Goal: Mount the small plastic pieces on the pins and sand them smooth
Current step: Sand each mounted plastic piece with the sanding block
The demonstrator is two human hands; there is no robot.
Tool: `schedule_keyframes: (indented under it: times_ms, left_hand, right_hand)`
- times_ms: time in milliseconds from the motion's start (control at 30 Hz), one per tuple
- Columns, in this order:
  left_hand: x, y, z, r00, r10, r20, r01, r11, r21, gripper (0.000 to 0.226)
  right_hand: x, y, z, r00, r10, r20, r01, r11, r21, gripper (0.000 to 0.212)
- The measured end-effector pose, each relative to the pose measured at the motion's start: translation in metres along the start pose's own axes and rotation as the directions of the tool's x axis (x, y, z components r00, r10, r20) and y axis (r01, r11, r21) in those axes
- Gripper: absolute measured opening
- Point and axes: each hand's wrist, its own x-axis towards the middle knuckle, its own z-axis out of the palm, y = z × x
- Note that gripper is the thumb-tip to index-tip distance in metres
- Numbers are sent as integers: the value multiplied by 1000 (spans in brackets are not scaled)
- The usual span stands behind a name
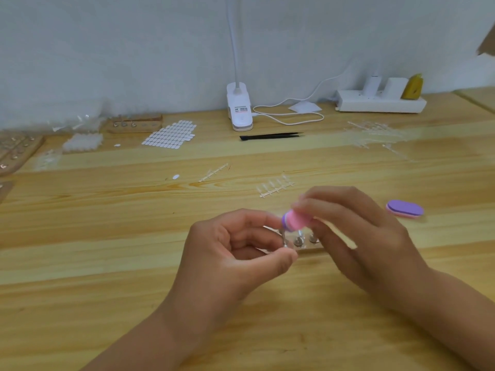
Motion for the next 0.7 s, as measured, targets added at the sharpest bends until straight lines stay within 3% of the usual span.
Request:
schedule_keyframes:
  times_ms: [67,233,400,500,700]
  left_hand:
    - [0,-1,-1,1000,-13,-8,13,1000,-11,30]
    - [0,0,1,998,37,43,-33,996,-84,32]
    - [4,2,1,995,49,85,-33,984,-178,29]
    - [4,0,2,990,61,126,-35,979,-202,29]
    - [5,-4,-1,982,104,159,-71,977,-203,25]
  right_hand:
    - [4,3,-3,997,59,-49,-59,998,0,28]
    - [1,-11,4,996,-12,-85,15,999,37,27]
    - [4,-8,-1,986,56,-159,-57,998,-3,23]
    - [1,-13,1,990,-15,-143,15,1000,-5,22]
    - [3,-3,-4,986,4,-168,-13,999,-53,23]
